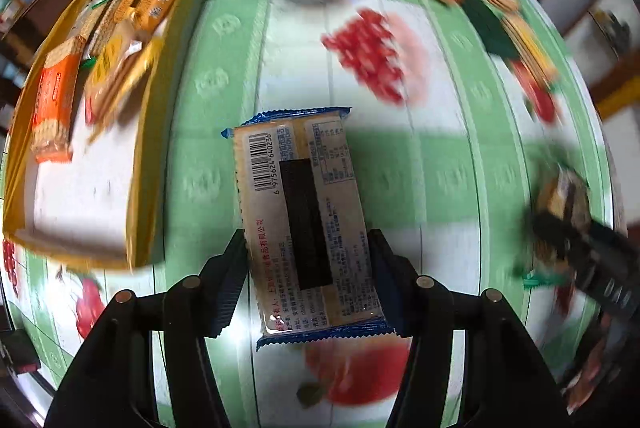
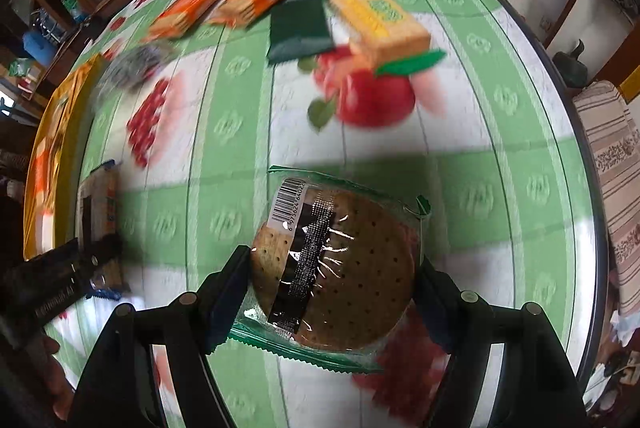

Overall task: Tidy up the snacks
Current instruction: 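Carry both held packs over the yellow tray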

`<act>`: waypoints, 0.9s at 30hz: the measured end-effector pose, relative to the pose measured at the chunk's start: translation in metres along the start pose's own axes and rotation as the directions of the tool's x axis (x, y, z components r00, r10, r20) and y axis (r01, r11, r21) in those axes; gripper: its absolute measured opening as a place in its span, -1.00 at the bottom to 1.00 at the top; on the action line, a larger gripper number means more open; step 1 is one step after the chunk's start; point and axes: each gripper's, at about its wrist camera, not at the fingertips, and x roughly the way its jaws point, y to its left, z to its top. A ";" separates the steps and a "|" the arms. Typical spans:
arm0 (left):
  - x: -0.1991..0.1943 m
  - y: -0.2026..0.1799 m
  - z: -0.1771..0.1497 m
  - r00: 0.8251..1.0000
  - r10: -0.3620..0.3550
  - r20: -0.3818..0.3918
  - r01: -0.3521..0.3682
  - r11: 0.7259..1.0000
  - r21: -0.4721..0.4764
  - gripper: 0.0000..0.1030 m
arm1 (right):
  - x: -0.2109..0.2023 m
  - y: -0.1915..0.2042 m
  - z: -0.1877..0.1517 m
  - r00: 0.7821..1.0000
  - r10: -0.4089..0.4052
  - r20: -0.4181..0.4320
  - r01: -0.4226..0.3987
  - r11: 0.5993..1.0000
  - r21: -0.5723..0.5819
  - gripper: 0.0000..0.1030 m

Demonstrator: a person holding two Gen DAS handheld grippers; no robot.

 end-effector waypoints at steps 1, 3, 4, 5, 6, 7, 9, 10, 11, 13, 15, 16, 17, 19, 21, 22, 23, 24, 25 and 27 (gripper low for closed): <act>-0.003 -0.001 -0.009 1.000 -0.006 0.007 0.006 1.000 0.020 0.10 | -0.002 0.002 -0.006 1.000 0.014 -0.003 -0.014 1.000 -0.001 0.51; -0.008 -0.001 -0.031 1.000 -0.016 0.026 0.014 0.998 0.059 0.10 | -0.006 0.005 -0.020 0.999 0.039 -0.017 -0.039 0.999 0.001 0.51; -0.011 0.002 -0.041 0.999 -0.016 0.038 0.014 0.997 0.073 0.10 | -0.007 0.007 -0.026 0.998 0.053 -0.021 -0.053 0.999 -0.003 0.51; -0.012 0.002 -0.046 0.999 -0.021 0.048 0.016 0.996 0.087 0.10 | -0.009 0.011 -0.033 0.997 0.065 -0.029 -0.065 0.998 -0.010 0.51; -0.013 0.004 -0.053 0.998 -0.025 0.056 0.019 0.995 0.096 0.10 | -0.010 0.015 -0.040 0.996 0.076 -0.036 -0.077 0.997 -0.018 0.51; -0.016 0.005 -0.060 0.997 -0.032 0.064 0.025 0.994 0.103 0.10 | -0.011 0.019 -0.046 0.995 0.087 -0.043 -0.088 0.996 -0.025 0.51; -0.023 0.004 -0.068 0.996 -0.040 0.084 0.030 0.992 0.119 0.10 | -0.014 0.028 -0.057 0.992 0.110 -0.057 -0.112 0.993 -0.039 0.50; -0.026 0.007 -0.071 0.995 -0.042 0.095 0.030 0.991 0.128 0.10 | -0.015 0.029 -0.061 0.991 0.118 -0.064 -0.121 0.992 -0.043 0.50; -0.031 0.007 -0.075 0.994 -0.046 0.102 0.033 0.991 0.133 0.10 | -0.016 0.033 -0.065 0.989 0.128 -0.070 -0.131 0.990 -0.044 0.50; -0.038 0.019 -0.075 0.992 -0.061 0.111 0.046 0.990 0.134 0.10 | -0.016 0.041 -0.072 0.985 0.147 -0.087 -0.152 0.987 -0.052 0.50; -0.046 0.023 -0.076 0.990 -0.073 0.120 0.057 0.990 0.127 0.09 | -0.018 0.051 -0.079 0.983 0.160 -0.095 -0.166 0.984 -0.062 0.50; -0.051 0.026 -0.076 0.988 -0.083 0.127 0.068 0.990 0.120 0.09 | -0.019 0.055 -0.081 0.981 0.167 -0.099 -0.174 0.982 -0.068 0.50; -0.055 0.030 -0.078 0.987 -0.090 0.134 0.075 0.991 0.113 0.08 | -0.021 0.060 -0.083 0.979 0.179 -0.101 -0.186 0.980 -0.070 0.50; -0.063 0.040 -0.075 0.984 -0.098 0.148 0.084 0.991 0.104 0.08 | -0.025 0.067 -0.085 0.976 0.195 -0.100 -0.203 0.976 -0.076 0.50; -0.067 0.046 -0.073 0.981 -0.098 0.168 0.084 0.992 0.092 0.08 | -0.031 0.075 -0.085 0.973 0.211 -0.093 -0.219 0.972 -0.088 0.50; -0.069 0.049 -0.072 0.979 -0.103 0.177 0.089 0.992 0.084 0.08 | -0.034 0.079 -0.084 0.971 0.219 -0.091 -0.227 0.970 -0.091 0.50; -0.073 0.054 -0.072 0.977 -0.103 0.186 0.091 0.993 0.075 0.08 | -0.037 0.084 -0.082 0.969 0.230 -0.090 -0.238 0.966 -0.096 0.50; -0.076 0.057 -0.072 0.975 -0.104 0.194 0.093 0.994 0.065 0.08 | -0.040 0.091 -0.080 0.967 0.241 -0.085 -0.250 0.963 -0.105 0.50; -0.079 0.061 -0.072 0.973 -0.104 0.206 0.095 0.994 0.057 0.08 | -0.042 0.097 -0.079 0.965 0.251 -0.082 -0.259 0.959 -0.114 0.50; -0.086 0.068 -0.071 0.969 -0.093 0.230 0.085 0.995 0.043 0.08 | -0.049 0.113 -0.075 0.959 0.272 -0.074 -0.280 0.950 -0.138 0.50</act>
